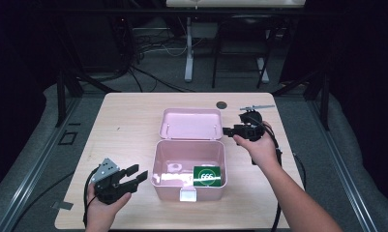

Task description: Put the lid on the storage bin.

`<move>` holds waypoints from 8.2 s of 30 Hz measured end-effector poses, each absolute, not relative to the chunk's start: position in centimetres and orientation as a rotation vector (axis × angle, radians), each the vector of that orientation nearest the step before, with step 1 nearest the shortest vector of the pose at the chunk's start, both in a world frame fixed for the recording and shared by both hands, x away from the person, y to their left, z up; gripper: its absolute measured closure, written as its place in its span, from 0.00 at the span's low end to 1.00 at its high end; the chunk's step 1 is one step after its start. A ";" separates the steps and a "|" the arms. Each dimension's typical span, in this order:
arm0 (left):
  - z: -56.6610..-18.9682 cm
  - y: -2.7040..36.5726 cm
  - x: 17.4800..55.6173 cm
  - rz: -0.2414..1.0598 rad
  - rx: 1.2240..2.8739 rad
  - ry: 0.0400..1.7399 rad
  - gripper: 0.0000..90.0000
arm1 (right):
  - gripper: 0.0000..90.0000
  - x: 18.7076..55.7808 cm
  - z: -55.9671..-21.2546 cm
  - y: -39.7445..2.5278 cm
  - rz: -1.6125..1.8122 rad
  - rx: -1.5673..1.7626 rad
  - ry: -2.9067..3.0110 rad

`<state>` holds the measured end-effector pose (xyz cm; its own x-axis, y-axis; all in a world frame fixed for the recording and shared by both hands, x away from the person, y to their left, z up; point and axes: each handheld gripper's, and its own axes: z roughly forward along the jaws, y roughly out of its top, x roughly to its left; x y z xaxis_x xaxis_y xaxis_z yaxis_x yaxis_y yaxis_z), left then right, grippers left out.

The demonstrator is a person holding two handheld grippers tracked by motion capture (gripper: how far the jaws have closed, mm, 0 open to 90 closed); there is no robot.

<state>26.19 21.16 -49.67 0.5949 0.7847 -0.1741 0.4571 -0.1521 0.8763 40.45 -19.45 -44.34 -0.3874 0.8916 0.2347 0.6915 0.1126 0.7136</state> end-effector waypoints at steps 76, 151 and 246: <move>-49.5 18.7 25.8 0.361 1.846 0.921 0.76 | 0.94 51.0 -46.3 -15.1 0.682 2.040 2.137; -49.5 18.5 25.9 0.369 1.846 0.933 0.77 | 0.98 40.3 -38.8 -16.6 1.157 1.531 1.964; -38.4 16.7 32.8 0.637 1.767 0.910 0.84 | 0.95 31.4 -41.5 -17.5 1.333 1.268 1.841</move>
